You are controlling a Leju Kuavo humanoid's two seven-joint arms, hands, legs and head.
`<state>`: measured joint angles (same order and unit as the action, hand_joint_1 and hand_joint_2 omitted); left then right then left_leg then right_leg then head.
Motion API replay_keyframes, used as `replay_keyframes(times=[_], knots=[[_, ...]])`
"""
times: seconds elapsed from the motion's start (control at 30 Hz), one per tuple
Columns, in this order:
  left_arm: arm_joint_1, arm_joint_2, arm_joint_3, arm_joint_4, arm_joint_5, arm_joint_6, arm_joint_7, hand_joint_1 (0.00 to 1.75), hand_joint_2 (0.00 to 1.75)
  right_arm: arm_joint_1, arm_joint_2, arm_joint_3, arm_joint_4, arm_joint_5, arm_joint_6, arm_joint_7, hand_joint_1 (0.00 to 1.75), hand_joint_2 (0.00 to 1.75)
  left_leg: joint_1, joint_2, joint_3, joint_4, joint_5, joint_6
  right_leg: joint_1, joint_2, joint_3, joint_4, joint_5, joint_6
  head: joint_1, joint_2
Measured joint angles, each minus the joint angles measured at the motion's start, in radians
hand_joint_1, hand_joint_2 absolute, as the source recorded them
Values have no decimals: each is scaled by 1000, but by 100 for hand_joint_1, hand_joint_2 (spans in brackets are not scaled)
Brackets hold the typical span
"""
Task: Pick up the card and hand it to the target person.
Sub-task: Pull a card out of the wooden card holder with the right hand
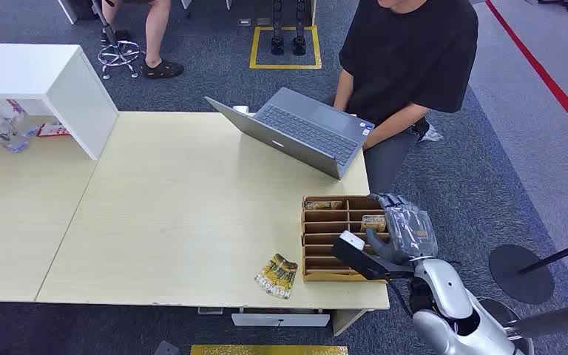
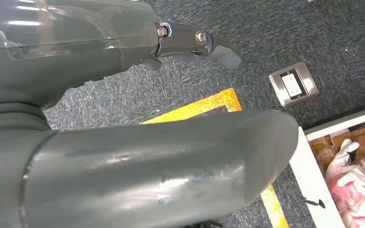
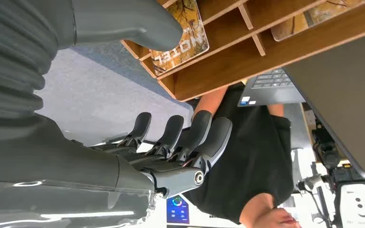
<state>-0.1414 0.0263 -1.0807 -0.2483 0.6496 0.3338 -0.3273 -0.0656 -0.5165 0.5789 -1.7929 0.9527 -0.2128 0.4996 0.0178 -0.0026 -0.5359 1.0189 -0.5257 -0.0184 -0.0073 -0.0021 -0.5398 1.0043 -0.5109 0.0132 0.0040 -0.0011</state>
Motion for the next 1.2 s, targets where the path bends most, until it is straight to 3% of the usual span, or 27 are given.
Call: replay_keyframes(times=[1.2], knots=[[-11, 0, -6, 0, -23, -12, 16, 0, 0, -24, -13, 21, 2, 23, 105, 37, 84, 175, 0, 0, 0, 0, 0, 0, 0, 0, 0, 0, 0, 0, 0, 0]])
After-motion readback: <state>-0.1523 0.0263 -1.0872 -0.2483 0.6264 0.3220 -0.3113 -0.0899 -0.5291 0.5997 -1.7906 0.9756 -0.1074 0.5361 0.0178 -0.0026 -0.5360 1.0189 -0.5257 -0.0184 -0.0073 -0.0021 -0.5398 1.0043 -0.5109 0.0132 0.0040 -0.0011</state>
